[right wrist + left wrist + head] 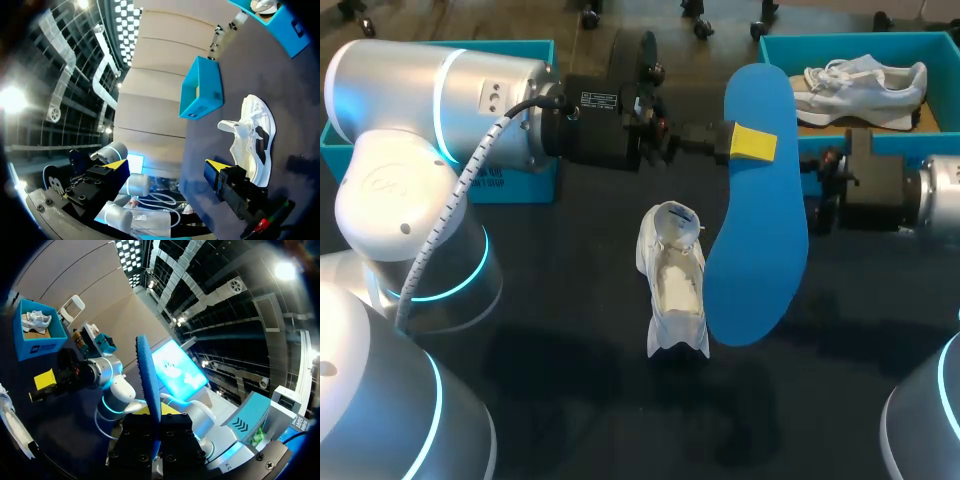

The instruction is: Take the shoe out of the shoebox, open the shoe tongue, remove and reinsert the insole, then place the shoe into the shoebox

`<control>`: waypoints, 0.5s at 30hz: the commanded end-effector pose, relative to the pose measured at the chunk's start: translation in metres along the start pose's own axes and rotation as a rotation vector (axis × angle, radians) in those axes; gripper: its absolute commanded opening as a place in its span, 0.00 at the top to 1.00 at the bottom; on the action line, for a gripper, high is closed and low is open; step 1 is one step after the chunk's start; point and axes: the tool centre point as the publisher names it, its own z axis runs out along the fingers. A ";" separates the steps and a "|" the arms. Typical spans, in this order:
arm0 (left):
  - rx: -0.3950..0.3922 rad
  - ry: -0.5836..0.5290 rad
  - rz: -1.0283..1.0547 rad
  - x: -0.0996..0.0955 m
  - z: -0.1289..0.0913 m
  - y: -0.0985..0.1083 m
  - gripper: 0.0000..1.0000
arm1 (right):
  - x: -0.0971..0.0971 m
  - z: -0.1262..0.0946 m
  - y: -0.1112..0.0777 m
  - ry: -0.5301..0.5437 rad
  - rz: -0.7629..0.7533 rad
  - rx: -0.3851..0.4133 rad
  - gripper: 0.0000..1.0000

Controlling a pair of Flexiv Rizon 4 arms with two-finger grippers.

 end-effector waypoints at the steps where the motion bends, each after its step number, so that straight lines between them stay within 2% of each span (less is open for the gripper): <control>1: -0.007 -0.048 0.339 -0.022 -0.005 0.003 1.00 | 0.000 0.002 0.000 -0.002 0.001 -0.001 0.00; 3: -0.013 -0.081 0.537 -0.033 -0.009 0.003 1.00 | 0.000 0.002 0.000 -0.002 0.001 -0.001 0.00; 5: 0.032 -0.095 0.725 -0.040 -0.012 0.002 1.00 | 0.000 0.002 0.000 -0.002 0.001 -0.001 0.00; 7: 0.042 -0.087 0.893 -0.046 -0.015 0.001 1.00 | 0.000 0.002 0.000 -0.002 0.001 -0.001 0.00; 9: 0.030 -0.086 1.054 -0.054 -0.018 0.001 1.00 | 0.000 0.002 0.000 -0.002 0.001 -0.001 0.00; 12: 0.044 -0.098 1.151 -0.057 -0.020 0.000 1.00 | 0.000 0.002 0.000 -0.002 0.001 -0.001 0.00; 15: 0.003 -0.089 1.329 -0.059 -0.024 0.001 1.00 | 0.000 0.002 0.000 -0.002 0.001 -0.001 0.00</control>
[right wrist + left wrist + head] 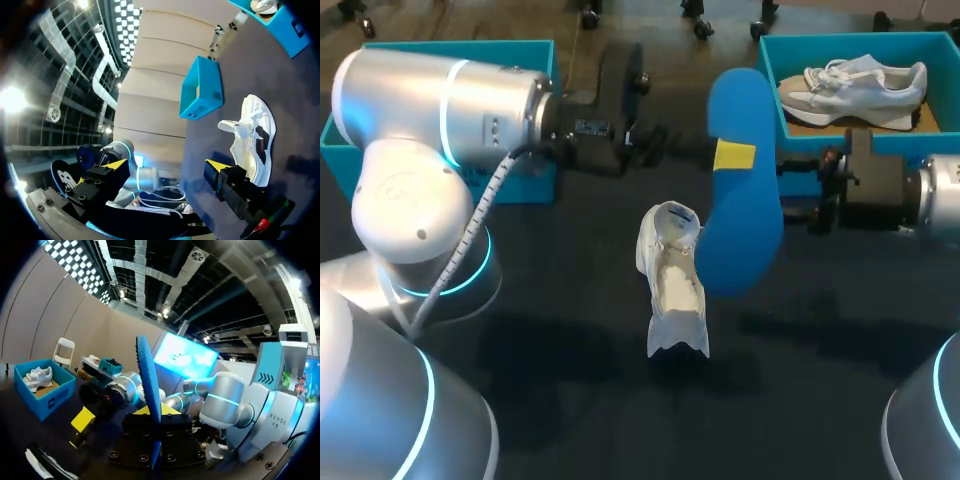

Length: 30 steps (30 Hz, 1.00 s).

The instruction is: Take the shoe out of the shoebox, open the shoe tongue, remove and reinsert the insole, then place the shoe into the shoebox

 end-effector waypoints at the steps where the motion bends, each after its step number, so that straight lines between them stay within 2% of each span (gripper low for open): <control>1: 0.001 -0.028 0.914 0.000 -0.008 0.007 1.00 | 0.000 0.002 0.000 -0.001 0.000 -0.002 0.00; 3: -0.024 -0.012 1.029 -0.001 -0.013 0.008 1.00 | 0.000 0.002 0.000 -0.001 0.000 -0.002 0.00; 7: -0.043 -0.001 1.100 0.002 -0.021 0.012 1.00 | 0.000 0.002 0.000 -0.001 0.000 -0.002 0.00; 10: -0.025 -0.024 1.057 0.007 -0.024 0.013 1.00 | 0.000 0.002 0.000 -0.001 0.000 -0.002 0.00; 30: -0.025 -0.024 1.057 0.007 -0.024 0.013 1.00 | 0.000 0.002 0.000 -0.001 0.000 -0.002 0.00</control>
